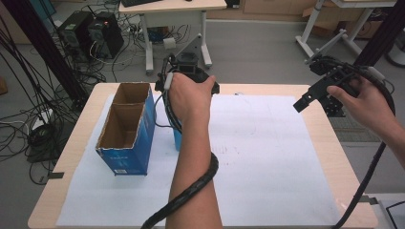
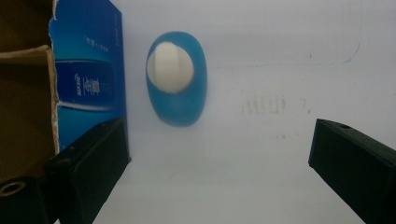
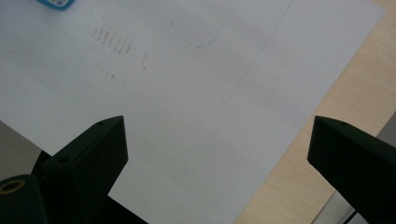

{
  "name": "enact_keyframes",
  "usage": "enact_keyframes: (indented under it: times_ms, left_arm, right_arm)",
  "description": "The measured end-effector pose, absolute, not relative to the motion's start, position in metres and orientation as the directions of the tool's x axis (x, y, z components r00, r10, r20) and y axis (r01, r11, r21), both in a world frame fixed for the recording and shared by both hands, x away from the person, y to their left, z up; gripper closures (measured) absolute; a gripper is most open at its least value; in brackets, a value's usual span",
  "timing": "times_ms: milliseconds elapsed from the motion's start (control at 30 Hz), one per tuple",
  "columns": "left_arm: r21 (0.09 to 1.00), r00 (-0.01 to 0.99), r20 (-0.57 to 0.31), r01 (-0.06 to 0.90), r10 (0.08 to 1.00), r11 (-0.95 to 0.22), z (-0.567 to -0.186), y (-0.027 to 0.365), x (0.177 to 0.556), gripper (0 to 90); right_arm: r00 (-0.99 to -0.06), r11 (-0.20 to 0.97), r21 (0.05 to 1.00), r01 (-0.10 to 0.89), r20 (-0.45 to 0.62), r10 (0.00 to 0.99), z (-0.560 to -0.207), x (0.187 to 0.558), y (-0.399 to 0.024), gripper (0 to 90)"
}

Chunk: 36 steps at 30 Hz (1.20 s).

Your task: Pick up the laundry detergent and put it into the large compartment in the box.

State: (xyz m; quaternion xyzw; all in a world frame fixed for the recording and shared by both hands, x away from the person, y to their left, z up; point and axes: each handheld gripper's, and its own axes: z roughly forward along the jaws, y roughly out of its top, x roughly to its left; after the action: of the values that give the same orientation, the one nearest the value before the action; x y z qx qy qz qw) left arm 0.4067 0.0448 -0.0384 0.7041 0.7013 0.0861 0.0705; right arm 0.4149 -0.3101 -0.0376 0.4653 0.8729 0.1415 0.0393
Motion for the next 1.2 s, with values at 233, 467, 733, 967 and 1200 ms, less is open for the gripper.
enact_keyframes:
  times_ms: [233, 467, 733, 967, 1200]
  left_arm:
    - [0.218, -0.019, 0.025, 0.976, 1.0, 0.013, -0.046, 0.055, 0.422, 5.4]
    - [0.211, -0.037, 0.01, 0.977, 0.999, 0.034, -0.058, 0.063, 0.432, 5.3]
    - [0.185, -0.022, 0.017, 0.983, 1.0, 0.019, -0.07, 0.06, 0.444, 5.3]
    - [0.168, -0.029, 0.016, 0.985, 0.999, 0.026, -0.083, 0.063, 0.451, 5.2]
    - [0.155, -0.037, 0.014, 0.987, 0.999, 0.034, -0.093, 0.068, 0.457, 5.2]
  right_arm:
    - [-0.559, 0.527, 0.272, 0.805, 0.051, 0.828, -0.039, 0.421, -0.307, 5.0]
    - [-0.557, 0.529, 0.258, 0.808, 0.042, 0.83, -0.042, 0.427, -0.304, 5.0]
    - [-0.554, 0.528, 0.251, 0.811, 0.043, 0.831, -0.044, 0.431, -0.303, 5.0]
    - [-0.551, 0.528, 0.242, 0.814, 0.037, 0.834, -0.045, 0.433, -0.299, 5.0]
    - [-0.547, 0.524, 0.241, 0.817, 0.037, 0.836, -0.046, 0.435, -0.298, 4.8]
